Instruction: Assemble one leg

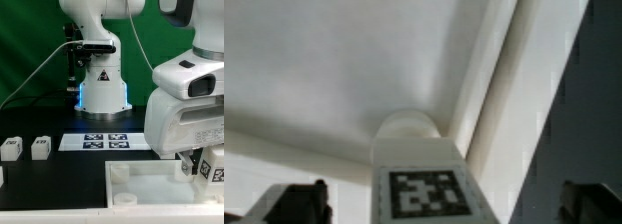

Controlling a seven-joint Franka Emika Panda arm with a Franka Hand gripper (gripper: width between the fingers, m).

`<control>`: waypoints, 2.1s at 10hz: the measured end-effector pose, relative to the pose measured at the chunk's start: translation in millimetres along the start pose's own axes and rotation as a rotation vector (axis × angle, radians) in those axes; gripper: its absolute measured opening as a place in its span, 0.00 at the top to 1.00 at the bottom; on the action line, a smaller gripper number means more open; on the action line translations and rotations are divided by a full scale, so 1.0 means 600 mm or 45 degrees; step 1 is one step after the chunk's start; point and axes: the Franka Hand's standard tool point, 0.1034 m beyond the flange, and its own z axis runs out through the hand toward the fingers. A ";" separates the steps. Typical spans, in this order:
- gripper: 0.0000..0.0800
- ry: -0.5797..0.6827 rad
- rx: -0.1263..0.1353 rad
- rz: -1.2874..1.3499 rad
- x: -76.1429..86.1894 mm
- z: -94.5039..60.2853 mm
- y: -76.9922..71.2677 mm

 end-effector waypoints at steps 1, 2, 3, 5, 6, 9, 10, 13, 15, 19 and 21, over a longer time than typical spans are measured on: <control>0.30 0.000 0.000 0.012 0.000 0.000 0.000; 0.53 0.000 0.001 0.112 0.000 0.000 -0.001; 0.53 0.000 0.001 0.219 0.000 0.000 -0.001; 0.64 0.000 0.003 0.504 0.000 0.000 -0.004; 0.64 -0.001 0.009 0.641 0.001 0.000 -0.006; 0.64 0.018 0.014 1.067 0.002 0.005 -0.008; 0.64 0.028 0.027 1.229 0.004 0.006 -0.008; 0.64 0.046 0.156 1.732 0.006 0.005 -0.004; 0.64 0.034 0.177 1.939 0.007 0.005 -0.005; 0.64 0.016 0.199 2.291 0.008 0.008 -0.007; 0.52 0.016 0.199 2.267 0.008 0.008 -0.009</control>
Offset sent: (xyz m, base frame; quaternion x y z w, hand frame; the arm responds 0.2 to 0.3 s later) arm 0.0000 0.0000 0.0000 0.0000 0.0000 0.2667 0.9638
